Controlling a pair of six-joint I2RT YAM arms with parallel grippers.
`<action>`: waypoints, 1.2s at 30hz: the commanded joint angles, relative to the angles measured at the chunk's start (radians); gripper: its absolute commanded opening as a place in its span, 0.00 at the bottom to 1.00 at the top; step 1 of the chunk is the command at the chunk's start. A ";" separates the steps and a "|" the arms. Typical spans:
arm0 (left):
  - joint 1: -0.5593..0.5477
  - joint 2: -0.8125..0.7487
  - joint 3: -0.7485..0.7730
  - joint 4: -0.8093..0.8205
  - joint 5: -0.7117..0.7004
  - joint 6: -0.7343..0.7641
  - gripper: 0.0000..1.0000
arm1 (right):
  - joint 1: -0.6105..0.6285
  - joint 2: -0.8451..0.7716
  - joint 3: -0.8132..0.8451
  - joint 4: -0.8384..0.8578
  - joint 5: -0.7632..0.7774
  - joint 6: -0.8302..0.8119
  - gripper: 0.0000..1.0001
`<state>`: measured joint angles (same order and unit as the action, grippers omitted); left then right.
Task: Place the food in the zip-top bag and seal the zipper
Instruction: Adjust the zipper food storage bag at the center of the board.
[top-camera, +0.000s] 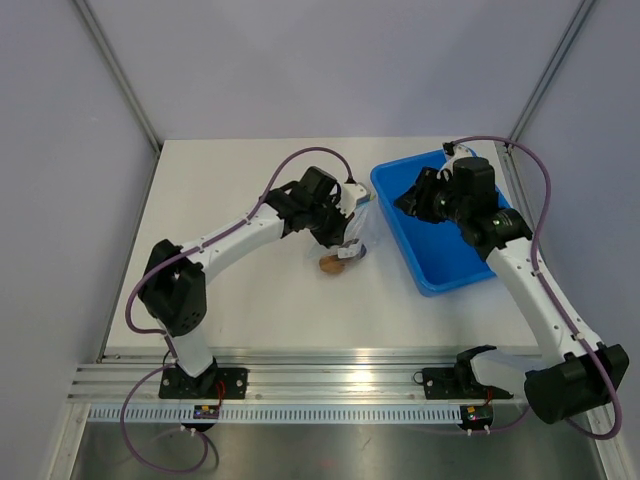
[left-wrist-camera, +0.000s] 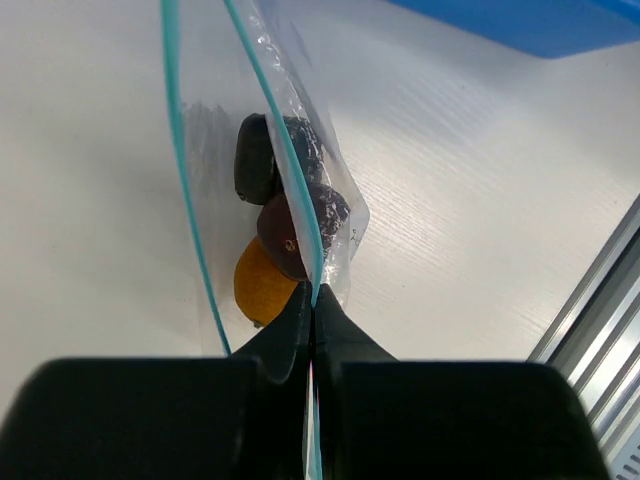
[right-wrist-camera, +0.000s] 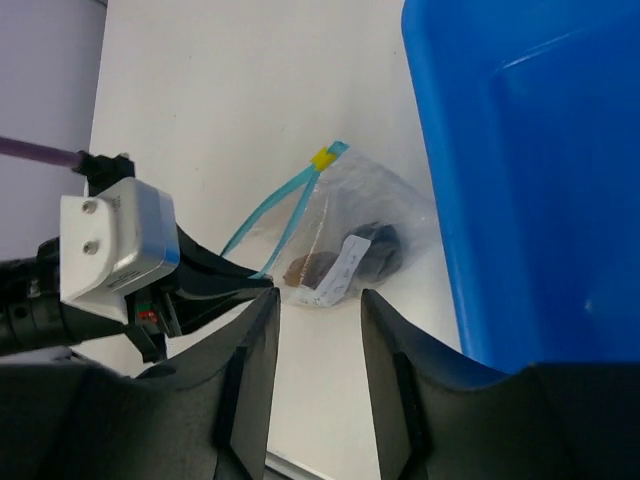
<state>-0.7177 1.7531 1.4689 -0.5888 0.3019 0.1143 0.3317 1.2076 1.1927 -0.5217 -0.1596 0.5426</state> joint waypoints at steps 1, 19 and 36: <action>0.014 -0.064 -0.027 0.040 0.063 0.100 0.00 | -0.040 -0.043 -0.015 -0.006 -0.167 -0.298 0.45; 0.031 -0.119 -0.093 0.024 0.140 0.326 0.00 | -0.045 -0.163 -0.422 0.571 -0.412 -0.819 0.51; 0.037 -0.208 -0.203 0.081 0.129 0.464 0.00 | -0.045 0.003 -0.331 0.440 -0.554 -0.954 0.51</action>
<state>-0.6884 1.5791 1.2663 -0.5495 0.4156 0.5285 0.2871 1.1896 0.8043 -0.0509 -0.6575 -0.3473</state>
